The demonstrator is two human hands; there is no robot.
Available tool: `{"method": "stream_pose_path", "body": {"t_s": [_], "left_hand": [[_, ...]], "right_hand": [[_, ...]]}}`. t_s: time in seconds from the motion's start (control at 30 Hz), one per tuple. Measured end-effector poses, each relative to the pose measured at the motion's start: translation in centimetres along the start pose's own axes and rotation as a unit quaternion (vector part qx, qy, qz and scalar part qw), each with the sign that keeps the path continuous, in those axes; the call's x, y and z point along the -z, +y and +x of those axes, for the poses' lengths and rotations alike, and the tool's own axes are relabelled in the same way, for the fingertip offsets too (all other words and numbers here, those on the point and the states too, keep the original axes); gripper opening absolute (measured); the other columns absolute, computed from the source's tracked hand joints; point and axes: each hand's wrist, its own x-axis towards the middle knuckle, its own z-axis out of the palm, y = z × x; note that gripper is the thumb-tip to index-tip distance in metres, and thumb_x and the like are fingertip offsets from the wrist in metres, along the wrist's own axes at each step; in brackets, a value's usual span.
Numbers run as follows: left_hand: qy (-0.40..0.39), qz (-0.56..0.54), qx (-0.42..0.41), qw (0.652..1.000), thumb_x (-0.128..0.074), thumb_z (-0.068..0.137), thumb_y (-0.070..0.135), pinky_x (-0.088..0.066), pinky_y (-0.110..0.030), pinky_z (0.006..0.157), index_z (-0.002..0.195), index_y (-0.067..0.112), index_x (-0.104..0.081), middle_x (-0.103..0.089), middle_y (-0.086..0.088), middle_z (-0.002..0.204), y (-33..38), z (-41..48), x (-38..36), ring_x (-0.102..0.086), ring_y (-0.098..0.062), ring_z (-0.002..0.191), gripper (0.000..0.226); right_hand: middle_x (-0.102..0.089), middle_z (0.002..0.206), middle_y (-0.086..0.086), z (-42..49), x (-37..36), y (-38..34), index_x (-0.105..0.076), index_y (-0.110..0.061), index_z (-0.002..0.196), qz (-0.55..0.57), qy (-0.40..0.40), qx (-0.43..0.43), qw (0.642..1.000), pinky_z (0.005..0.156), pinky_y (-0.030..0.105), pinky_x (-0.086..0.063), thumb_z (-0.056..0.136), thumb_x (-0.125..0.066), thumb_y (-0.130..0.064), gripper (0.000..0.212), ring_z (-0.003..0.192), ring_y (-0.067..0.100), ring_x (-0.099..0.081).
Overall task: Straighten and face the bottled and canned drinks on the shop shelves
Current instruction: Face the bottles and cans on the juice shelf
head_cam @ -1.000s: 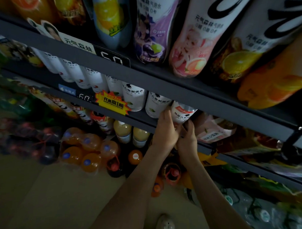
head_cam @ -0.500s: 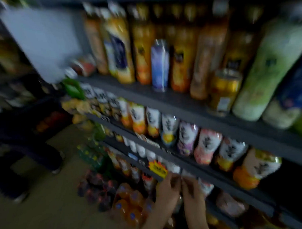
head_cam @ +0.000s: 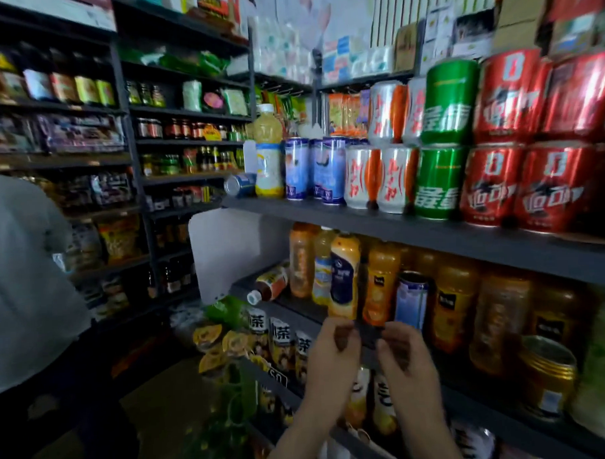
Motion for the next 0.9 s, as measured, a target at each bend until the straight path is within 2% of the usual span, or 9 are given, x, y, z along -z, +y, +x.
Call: {"method": "stream_pose_path", "body": {"t_s": [0.07, 0.13, 0.27, 0.33, 0.4, 0.53, 0.67, 0.8, 0.9], "left_hand": [[0.029, 0.037, -0.018, 0.999, -0.05, 0.096, 0.022, -0.043, -0.017, 0.061, 0.1, 0.027, -0.052, -0.058, 0.008, 0.089, -1.7, 3.2, 2.2, -0.057, -0.013, 0.08, 0.007], [0.074, 0.1, -0.044, 0.991, -0.053, 0.093, 0.021, -0.039, -0.014, 0.062, 0.105, 0.027, -0.051, -0.052, 0.007, 0.098, -4.5, 6.4, 4.6, -0.053, -0.014, 0.087, 0.014], [0.112, 0.268, -0.046, 0.956, -0.057, 0.091, 0.025, -0.037, -0.026, 0.089, 0.129, 0.024, -0.041, -0.034, -0.002, 0.126, -9.2, 12.1, 8.4, -0.035, -0.021, 0.117, 0.042], [0.082, 0.35, -0.004, 0.933, -0.055, 0.091, 0.035, -0.032, -0.032, 0.099, 0.137, 0.024, -0.031, -0.026, -0.009, 0.139, -10.6, 14.5, 9.7, -0.026, -0.027, 0.128, 0.053], [0.046, 0.391, 0.024, 0.919, -0.053, 0.09, 0.044, -0.031, -0.035, 0.104, 0.144, 0.026, -0.018, -0.022, -0.013, 0.145, -11.9, 16.6, 10.3, -0.026, -0.032, 0.131, 0.067], [-0.027, 0.341, 0.035, 0.939, -0.052, 0.094, 0.032, -0.04, -0.033, 0.093, 0.148, 0.027, -0.009, -0.036, -0.011, 0.133, -13.7, 18.8, 10.8, -0.041, -0.03, 0.12, 0.07], [-0.006, 0.301, -0.012, 0.954, -0.049, 0.096, 0.023, -0.045, -0.031, 0.075, 0.145, 0.024, -0.022, -0.048, -0.012, 0.117, -14.5, 19.4, 11.7, -0.053, -0.028, 0.098, 0.056], [0.006, 0.262, -0.034, 0.964, -0.055, 0.093, 0.024, -0.037, -0.026, 0.064, 0.124, 0.014, -0.038, -0.047, -0.008, 0.109, -14.6, 19.8, 13.4, -0.054, -0.028, 0.093, 0.037], [0.035, 0.221, -0.117, 0.968, -0.061, 0.089, 0.025, -0.029, -0.02, 0.062, 0.1, 0.014, -0.042, -0.045, 0.001, 0.1, -13.2, 20.7, 15.3, -0.05, -0.019, 0.086, 0.025]], "right_hand": [[-0.057, 0.102, -0.011, 1.8, -2.8, -0.2, -0.053, -0.023, 0.108, -0.013, 0.019, 0.005, 1.0, 0.078, 0.02, -0.041, 0.092, -0.057, -0.014, 0.019, 0.092, 0.0, -0.053], [-0.056, 0.102, -0.01, 3.3, -5.8, 0.2, -0.052, -0.021, 0.111, -0.022, 0.029, 0.003, 0.999, 0.073, 0.014, -0.04, 0.093, -0.057, -0.013, 0.02, 0.091, -0.002, -0.053], [-0.054, 0.104, -0.007, 5.3, -11.0, 1.5, -0.05, -0.02, 0.112, -0.049, 0.032, -0.019, 0.998, 0.08, 0.015, -0.045, 0.091, -0.057, -0.005, 0.026, 0.094, -0.001, -0.052], [-0.054, 0.105, -0.007, 6.3, -12.5, 2.1, -0.049, -0.019, 0.115, -0.067, 0.025, -0.029, 0.997, 0.084, 0.021, -0.046, 0.09, -0.058, -0.005, 0.03, 0.095, 0.002, -0.053], [-0.055, 0.106, -0.004, 7.5, -13.4, 2.7, -0.049, -0.017, 0.118, -0.092, 0.017, -0.034, 0.995, 0.077, 0.015, -0.043, 0.089, -0.058, -0.003, 0.034, 0.094, 0.003, -0.053], [-0.049, 0.105, -0.005, 9.0, -14.7, 4.1, -0.047, -0.016, 0.119, -0.142, -0.009, -0.027, 0.989, 0.071, 0.008, -0.04, 0.089, -0.059, -0.003, 0.035, 0.094, 0.005, -0.05], [-0.049, 0.109, -0.004, 9.6, -17.1, 4.8, -0.044, -0.023, 0.116, -0.181, -0.047, -0.005, 0.982, 0.071, 0.005, -0.04, 0.091, -0.057, -0.008, 0.031, 0.099, 0.008, -0.052], [-0.042, 0.128, -0.007, 10.2, -20.7, 5.4, -0.039, -0.021, 0.136, -0.194, -0.086, 0.009, 0.977, 0.095, 0.014, -0.038, 0.091, -0.058, -0.01, 0.05, 0.111, 0.001, -0.042], [-0.03, 0.145, -0.006, 11.4, -23.7, 6.1, -0.027, -0.022, 0.145, -0.213, -0.106, 0.063, 0.969, 0.111, 0.019, -0.024, 0.086, -0.065, -0.01, 0.071, 0.135, 0.006, -0.027]]}}
